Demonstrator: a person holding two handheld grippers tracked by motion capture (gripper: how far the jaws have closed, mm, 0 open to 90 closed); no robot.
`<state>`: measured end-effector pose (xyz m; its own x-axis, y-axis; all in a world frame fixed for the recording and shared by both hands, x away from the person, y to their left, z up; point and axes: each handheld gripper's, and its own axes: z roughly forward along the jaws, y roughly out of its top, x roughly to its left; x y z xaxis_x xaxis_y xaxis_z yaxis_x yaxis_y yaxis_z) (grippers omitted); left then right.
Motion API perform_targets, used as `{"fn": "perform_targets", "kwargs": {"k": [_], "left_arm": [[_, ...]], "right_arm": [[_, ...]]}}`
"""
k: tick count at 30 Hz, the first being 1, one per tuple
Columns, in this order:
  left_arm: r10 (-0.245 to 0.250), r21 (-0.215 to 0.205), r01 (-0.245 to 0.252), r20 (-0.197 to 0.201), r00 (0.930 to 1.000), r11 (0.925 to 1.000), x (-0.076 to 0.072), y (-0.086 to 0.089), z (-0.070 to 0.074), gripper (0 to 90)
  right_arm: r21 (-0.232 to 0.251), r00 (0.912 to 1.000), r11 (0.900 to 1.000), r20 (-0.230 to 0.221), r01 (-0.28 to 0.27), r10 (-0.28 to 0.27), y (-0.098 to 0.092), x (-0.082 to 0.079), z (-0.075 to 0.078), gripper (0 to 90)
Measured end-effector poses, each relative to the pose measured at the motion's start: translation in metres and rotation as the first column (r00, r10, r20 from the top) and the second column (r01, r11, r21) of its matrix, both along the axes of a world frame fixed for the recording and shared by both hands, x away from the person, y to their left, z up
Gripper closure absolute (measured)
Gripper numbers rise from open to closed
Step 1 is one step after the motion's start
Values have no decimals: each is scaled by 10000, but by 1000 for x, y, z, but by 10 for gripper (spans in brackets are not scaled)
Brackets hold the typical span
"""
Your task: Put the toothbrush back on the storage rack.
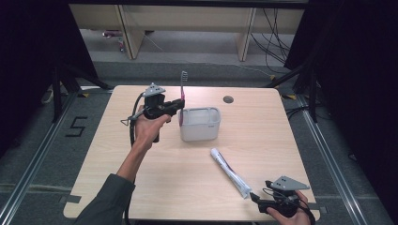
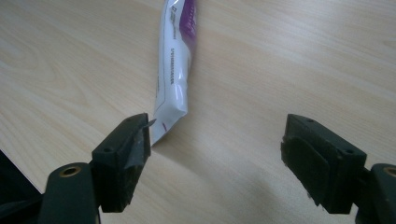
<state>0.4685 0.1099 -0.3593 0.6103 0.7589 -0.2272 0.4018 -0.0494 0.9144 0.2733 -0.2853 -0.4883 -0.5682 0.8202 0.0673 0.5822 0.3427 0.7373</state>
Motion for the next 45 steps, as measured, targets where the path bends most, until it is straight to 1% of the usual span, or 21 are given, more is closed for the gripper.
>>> {"fn": "perform_targets", "kwargs": {"k": [4,6,7,8,10,11,14,17,18,19,22,23,27,28,29,31,37,39,40,41,45], "left_arm": [[59,-58,-59,81,9999,10000,3,-1,0,825],[155,-62,-154,202,9997,9999,6,-2,0,825],[188,-126,-185,236,9995,9997,8,-2,-1,825],[217,-187,-213,242,9995,9996,8,-2,-1,825],[301,-172,-297,246,9992,9994,10,-3,-1,825],[310,-92,-308,275,9991,9995,11,-4,-2,825],[393,-232,-388,226,9990,9990,15,-5,-5,825],[510,-273,-502,289,9983,9984,17,-6,-7,825],[604,-368,-593,302,9977,9976,19,-6,-9,825],[665,-342,-653,349,9972,9973,20,-6,-9,825],[799,-506,-783,297,9964,9956,24,-6,-12,825],[844,-483,-829,314,9959,9954,25,-6,-13,825],[962,-345,-949,387,9946,9949,28,-7,-17,825],[920,-319,-908,367,9951,9954,29,-7,-18,825],[967,-326,-955,384,9946,9949,30,-8,-19,825],[1008,-402,-992,406,9941,9943,31,-8,-21,825],[1115,-355,-1099,467,9927,9933,33,-11,-27,825],[1191,-398,-1173,461,9918,9923,34,-10,-31,825],[1271,-363,-1254,481,9907,9914,34,-10,-33,824],[1286,-316,-1272,469,9906,9914,35,-10,-35,824],[1399,-401,-1382,442,9892,9896,36,-9,-43,824]], "right_arm": [[-12,10000,10000,11,-6,6,0,0,0,242],[-3,10000,10000,4,-13,13,0,0,0,242],[16,10000,10000,-30,20,-20,0,0,0,242],[-56,10000,10000,42,-10,10,0,0,0,242],[26,10000,10000,-9,5,-5,0,0,0,242],[-75,10000,10000,37,66,-66,0,-1,1,242],[-70,10000,10000,37,52,-52,-1,-1,1,242],[-89,10000,9999,53,58,-58,-1,-1,1,242],[-24,10000,10000,-37,30,-30,0,-1,1,242],[-35,10000,10000,6,16,-16,0,-1,1,242],[-91,10000,10000,57,23,-23,-1,-1,1,242],[-38,10000,10000,-13,-8,8,0,-1,0,242],[-23,10000,10000,32,33,-33,-1,-1,0,242],[197,9994,9996,-290,191,-185,1,-3,0,242],[166,9994,9997,-306,171,-166,1,-3,1,242],[144,9994,9998,-311,166,-162,1,-3,1,242],[171,9994,9997,-303,149,-144,1,-3,1,242],[171,9995,9998,-283,137,-132,0,-3,1,242],[87,9998,9999,-156,105,-103,0,-3,1,242],[73,9998,9999,-134,116,-115,-1,-3,1,242],[89,9999,9999,-145,86,-85,-1,-3,1,242]]}}
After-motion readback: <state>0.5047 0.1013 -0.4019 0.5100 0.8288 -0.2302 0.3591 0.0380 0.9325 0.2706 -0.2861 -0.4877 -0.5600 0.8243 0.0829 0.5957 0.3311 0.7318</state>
